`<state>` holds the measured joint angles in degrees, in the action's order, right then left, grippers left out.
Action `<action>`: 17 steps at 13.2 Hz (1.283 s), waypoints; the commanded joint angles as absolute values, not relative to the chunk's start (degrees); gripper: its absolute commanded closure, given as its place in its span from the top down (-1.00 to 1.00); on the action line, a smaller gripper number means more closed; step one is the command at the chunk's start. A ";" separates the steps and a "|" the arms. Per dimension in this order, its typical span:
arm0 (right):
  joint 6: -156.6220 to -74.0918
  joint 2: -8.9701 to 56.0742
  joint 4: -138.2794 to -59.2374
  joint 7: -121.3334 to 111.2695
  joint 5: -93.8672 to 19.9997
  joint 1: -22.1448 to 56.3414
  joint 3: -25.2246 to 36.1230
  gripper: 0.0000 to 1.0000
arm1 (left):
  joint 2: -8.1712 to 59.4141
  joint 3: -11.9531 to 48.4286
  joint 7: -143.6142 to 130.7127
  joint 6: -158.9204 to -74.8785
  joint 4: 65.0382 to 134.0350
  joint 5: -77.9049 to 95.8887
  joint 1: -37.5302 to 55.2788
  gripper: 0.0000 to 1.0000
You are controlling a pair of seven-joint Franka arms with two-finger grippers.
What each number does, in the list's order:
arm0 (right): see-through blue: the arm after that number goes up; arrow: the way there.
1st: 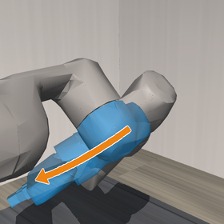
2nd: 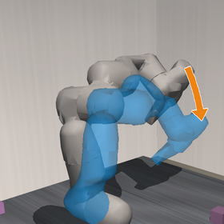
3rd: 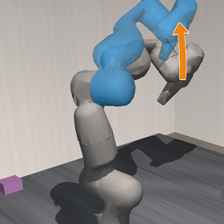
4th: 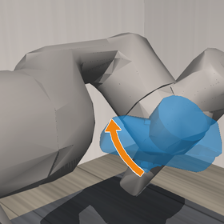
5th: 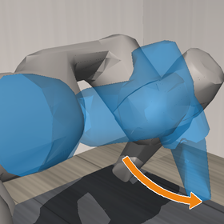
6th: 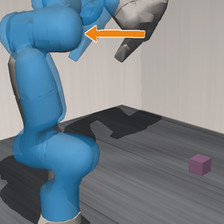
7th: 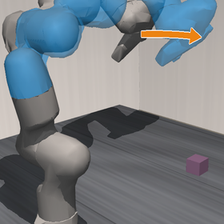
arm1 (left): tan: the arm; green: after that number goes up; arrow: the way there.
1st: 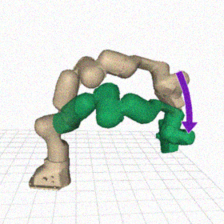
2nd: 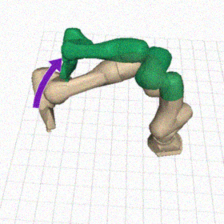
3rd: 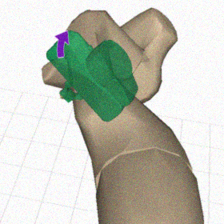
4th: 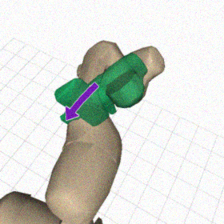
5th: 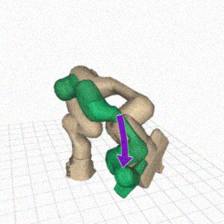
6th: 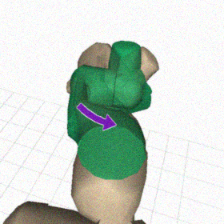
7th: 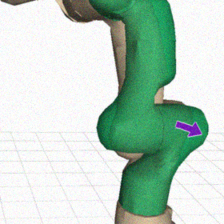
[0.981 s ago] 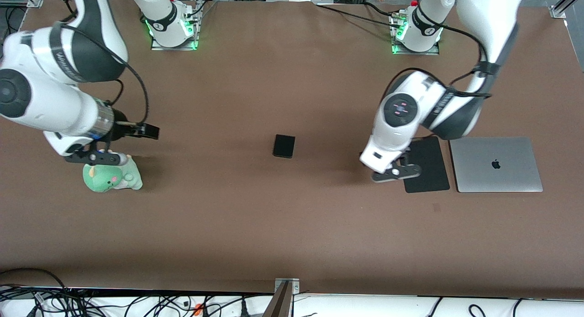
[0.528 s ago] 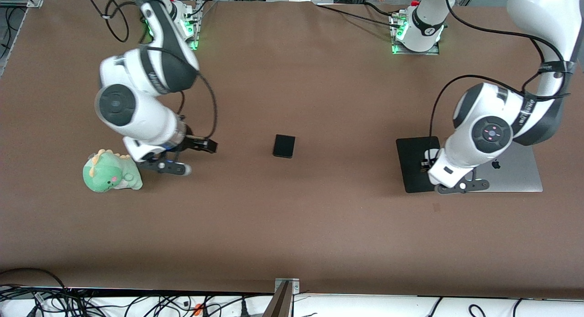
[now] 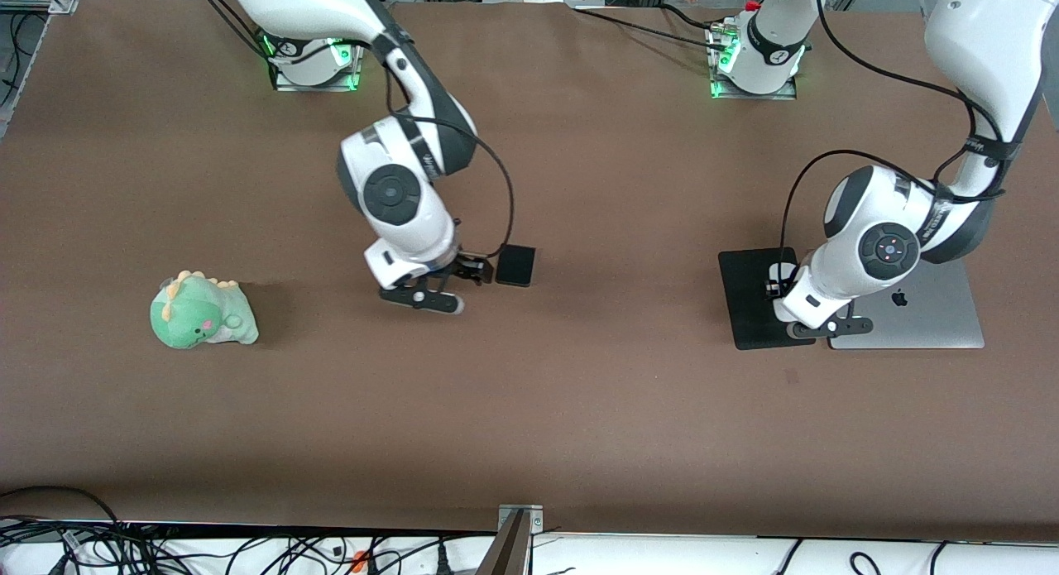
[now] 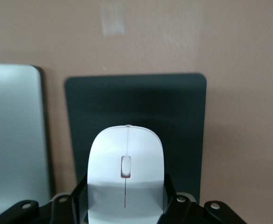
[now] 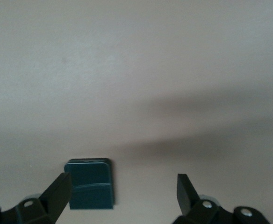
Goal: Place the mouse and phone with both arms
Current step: 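Lower the mouse onto the pad while the right gripper grasps the phone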
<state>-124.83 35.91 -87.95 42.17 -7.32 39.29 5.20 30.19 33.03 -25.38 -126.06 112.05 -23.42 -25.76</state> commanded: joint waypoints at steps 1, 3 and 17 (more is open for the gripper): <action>-130.76 39.97 -87.54 46.73 -7.04 42.70 5.80 1.00 | 31.63 33.75 -23.82 -127.70 113.20 -23.20 -26.98 -0.58; -133.58 42.09 -87.63 48.08 -6.94 44.12 5.98 1.00 | 32.95 33.66 -23.73 -128.31 113.20 -23.29 -26.98 -0.57; -141.15 48.16 -87.98 54.05 -1.68 49.22 6.42 1.00 | 35.33 31.64 -23.99 -131.66 111.98 -25.23 -27.16 1.00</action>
<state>-140.44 47.78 -88.00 52.34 -3.54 48.24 5.64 35.68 31.53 -24.72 -131.70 112.69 -24.59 -26.80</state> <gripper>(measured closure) 0.000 0.211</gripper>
